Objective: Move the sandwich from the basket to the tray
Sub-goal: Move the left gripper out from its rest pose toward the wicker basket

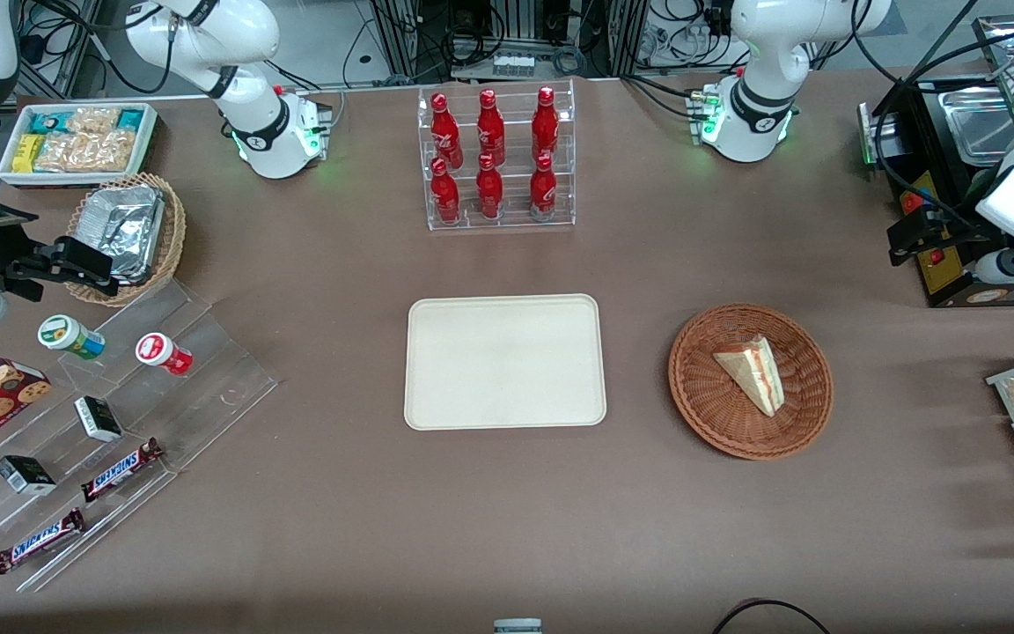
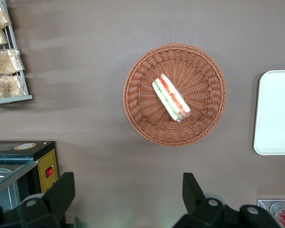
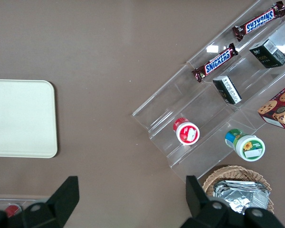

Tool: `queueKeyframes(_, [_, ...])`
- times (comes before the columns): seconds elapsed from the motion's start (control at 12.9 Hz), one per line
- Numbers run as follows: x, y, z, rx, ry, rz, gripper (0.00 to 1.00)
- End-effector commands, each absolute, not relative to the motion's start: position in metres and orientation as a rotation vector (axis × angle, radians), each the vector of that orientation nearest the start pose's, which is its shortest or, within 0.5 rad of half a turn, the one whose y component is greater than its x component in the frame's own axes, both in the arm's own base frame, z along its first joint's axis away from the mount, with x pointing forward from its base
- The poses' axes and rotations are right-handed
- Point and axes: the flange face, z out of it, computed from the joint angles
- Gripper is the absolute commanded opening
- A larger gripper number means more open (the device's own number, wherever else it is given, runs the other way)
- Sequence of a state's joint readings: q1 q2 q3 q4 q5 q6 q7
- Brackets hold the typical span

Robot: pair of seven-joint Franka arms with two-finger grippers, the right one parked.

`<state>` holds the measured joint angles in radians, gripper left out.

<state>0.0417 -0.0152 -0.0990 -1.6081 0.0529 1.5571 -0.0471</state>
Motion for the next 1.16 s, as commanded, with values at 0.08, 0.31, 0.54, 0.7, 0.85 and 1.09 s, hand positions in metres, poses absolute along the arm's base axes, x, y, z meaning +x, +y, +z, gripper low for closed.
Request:
queueKeyframes(0.08, [0.55,-0.027,0.617,-3.106,0.029,0.038,1.0])
queueKeyframes(0.31, [0.554,-0.033,0.608,-3.106,0.015,0.061,1.0])
queueKeyframes(0.54, [0.559,-0.035,0.597,-3.105,-0.046,0.093,1.0])
queueKeyframes(0.7, [0.565,-0.037,0.584,-3.1,-0.098,0.127,1.0])
queueKeyframes(0.85, [0.572,-0.039,0.57,-3.097,-0.128,0.157,1.0])
queueKeyframes(1.09, [0.586,-0.037,0.547,-3.1,-0.208,0.176,1.0])
